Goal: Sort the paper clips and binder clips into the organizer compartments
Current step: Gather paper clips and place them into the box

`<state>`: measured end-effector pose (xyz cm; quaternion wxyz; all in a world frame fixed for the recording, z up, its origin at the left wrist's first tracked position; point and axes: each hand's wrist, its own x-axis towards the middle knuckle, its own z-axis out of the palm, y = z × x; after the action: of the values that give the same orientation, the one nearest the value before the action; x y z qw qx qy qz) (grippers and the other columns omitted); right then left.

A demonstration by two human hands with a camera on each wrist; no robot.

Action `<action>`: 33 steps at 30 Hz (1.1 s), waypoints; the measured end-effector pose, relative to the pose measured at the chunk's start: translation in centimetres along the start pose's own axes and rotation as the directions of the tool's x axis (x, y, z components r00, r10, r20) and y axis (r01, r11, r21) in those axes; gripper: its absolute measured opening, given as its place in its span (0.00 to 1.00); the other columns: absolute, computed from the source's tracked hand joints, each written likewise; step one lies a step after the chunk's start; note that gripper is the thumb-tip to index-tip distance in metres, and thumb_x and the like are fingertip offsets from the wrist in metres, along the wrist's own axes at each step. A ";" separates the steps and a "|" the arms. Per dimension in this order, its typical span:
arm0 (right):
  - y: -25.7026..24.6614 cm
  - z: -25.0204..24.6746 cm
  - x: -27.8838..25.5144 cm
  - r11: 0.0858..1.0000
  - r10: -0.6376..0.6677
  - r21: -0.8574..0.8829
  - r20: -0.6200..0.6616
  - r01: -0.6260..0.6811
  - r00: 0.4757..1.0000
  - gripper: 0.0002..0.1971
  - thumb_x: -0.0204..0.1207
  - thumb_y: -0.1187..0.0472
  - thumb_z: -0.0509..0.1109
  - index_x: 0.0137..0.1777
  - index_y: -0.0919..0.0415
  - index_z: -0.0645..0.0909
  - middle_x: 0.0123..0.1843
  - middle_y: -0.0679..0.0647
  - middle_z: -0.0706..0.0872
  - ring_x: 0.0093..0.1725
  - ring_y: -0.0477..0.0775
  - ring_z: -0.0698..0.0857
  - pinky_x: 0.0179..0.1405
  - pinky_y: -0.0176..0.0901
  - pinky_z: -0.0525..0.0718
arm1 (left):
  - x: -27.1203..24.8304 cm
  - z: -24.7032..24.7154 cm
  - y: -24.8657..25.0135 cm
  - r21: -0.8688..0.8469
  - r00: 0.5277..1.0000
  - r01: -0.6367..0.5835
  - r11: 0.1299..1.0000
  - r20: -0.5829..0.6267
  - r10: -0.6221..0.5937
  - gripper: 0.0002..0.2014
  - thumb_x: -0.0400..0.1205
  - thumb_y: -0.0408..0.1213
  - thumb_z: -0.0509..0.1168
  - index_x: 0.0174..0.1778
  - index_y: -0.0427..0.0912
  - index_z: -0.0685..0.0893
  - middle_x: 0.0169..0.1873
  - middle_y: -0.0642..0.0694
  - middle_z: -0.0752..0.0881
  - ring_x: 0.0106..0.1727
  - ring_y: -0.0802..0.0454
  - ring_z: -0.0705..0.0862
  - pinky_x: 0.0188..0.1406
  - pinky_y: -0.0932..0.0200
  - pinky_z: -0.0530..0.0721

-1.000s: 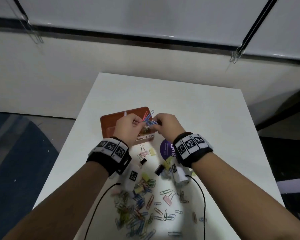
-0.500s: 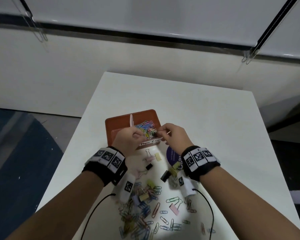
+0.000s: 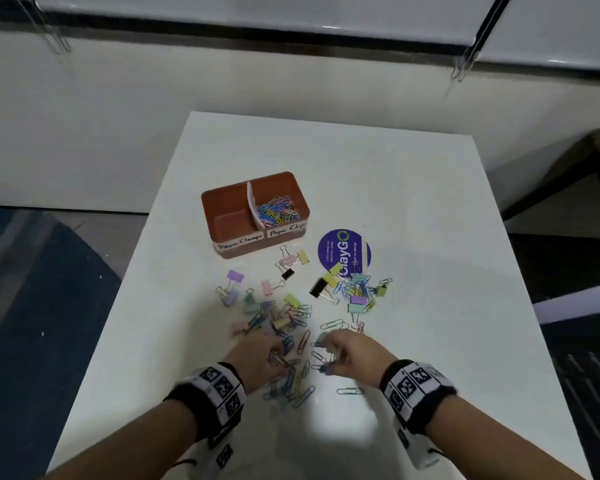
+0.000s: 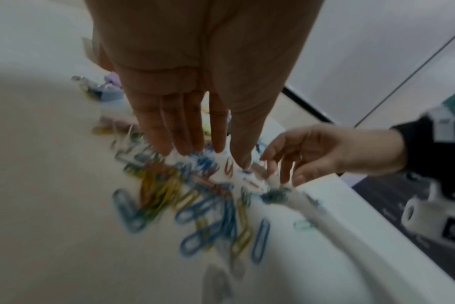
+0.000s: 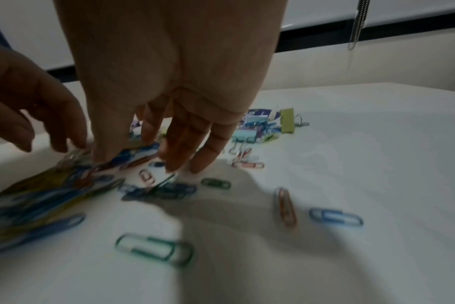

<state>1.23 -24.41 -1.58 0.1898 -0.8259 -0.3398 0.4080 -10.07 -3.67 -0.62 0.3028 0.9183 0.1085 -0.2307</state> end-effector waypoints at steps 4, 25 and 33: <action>-0.5 1.8 0.4 0.995 -0.050 -0.091 -0.045 0.046 0.998 0.32 0.68 0.49 0.76 0.72 0.48 0.70 0.66 0.47 0.72 0.60 0.53 0.79 0.60 0.46 0.80 | -0.5 2.0 -1.4 0.079 0.999 0.018 0.997 -0.045 -0.014 0.23 0.74 0.51 0.70 0.61 0.44 0.78 0.63 0.44 0.73 0.62 0.44 0.75 0.61 0.56 0.75; -2.1 4.0 4.5 0.985 0.074 -0.138 -0.184 -0.100 0.980 0.05 0.66 0.56 0.65 0.38 0.53 0.72 0.44 0.58 0.83 0.39 0.58 0.80 0.33 0.46 0.78 | 2.8 2.6 -2.2 0.104 0.995 -0.008 0.994 -0.098 0.019 0.10 0.79 0.39 0.65 0.50 0.38 0.85 0.58 0.41 0.78 0.57 0.42 0.81 0.54 0.56 0.79; -2.1 3.8 4.9 0.948 -0.001 -0.318 -0.092 -0.029 0.996 0.07 0.75 0.64 0.65 0.49 0.57 0.83 0.53 0.56 0.86 0.59 0.58 0.78 0.54 0.47 0.79 | 3.2 1.9 -1.7 0.079 0.995 0.067 0.995 -0.085 -0.060 0.11 0.83 0.37 0.58 0.56 0.36 0.80 0.58 0.38 0.83 0.59 0.42 0.80 0.56 0.54 0.76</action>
<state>-0.56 -19.36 -5.29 0.0661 -0.8658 -0.3864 0.3110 -8.54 -3.31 -4.39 0.2526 0.9348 0.1404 -0.2064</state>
